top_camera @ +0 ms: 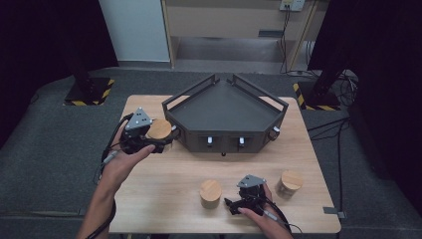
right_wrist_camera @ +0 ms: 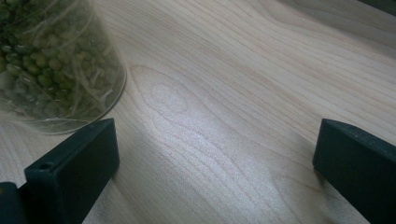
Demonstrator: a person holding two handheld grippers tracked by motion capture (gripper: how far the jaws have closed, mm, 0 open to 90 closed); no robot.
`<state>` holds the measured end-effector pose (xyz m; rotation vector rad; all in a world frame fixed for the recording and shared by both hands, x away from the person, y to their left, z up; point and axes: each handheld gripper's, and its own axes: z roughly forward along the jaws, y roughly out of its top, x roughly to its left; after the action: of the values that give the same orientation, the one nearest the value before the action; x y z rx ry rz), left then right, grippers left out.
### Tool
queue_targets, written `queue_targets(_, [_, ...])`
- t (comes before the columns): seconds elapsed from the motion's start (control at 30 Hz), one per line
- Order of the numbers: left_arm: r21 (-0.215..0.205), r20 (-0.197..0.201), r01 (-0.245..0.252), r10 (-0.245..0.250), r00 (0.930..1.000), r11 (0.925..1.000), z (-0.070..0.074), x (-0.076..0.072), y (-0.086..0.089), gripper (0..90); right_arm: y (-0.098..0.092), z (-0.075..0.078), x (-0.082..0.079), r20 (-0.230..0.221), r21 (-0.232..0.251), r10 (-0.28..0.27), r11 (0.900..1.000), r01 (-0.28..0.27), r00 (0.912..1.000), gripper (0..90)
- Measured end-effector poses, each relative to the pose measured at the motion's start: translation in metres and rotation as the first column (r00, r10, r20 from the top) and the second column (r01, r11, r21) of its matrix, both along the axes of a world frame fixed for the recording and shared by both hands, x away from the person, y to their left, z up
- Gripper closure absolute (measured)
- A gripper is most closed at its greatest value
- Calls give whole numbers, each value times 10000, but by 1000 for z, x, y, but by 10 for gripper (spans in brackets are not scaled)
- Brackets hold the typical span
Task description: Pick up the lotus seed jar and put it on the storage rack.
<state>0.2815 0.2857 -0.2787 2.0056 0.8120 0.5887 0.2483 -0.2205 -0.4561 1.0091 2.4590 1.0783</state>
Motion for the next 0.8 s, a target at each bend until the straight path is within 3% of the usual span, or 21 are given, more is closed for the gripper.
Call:
queue_targets(0.23, [-176, 125, 138, -136, 9998, 9997, 5, 9, -3, 235, 0, 0, 0, -2, 0, -3, 10000, 3, 10000, 4])
queue_targets(0.43, [-40, 198, 271, -270, 9994, 9996, 10, 17, -11, 235, 0, 0, 0, -3, -1, -2, 10000, 2, 10000, 4])
queue_targets(0.8, [-203, 334, 690, -683, 9971, 9974, 19, 42, -25, 235, 0, 0, 0, -14, 9, -3, 10000, 3, 10000, 4])
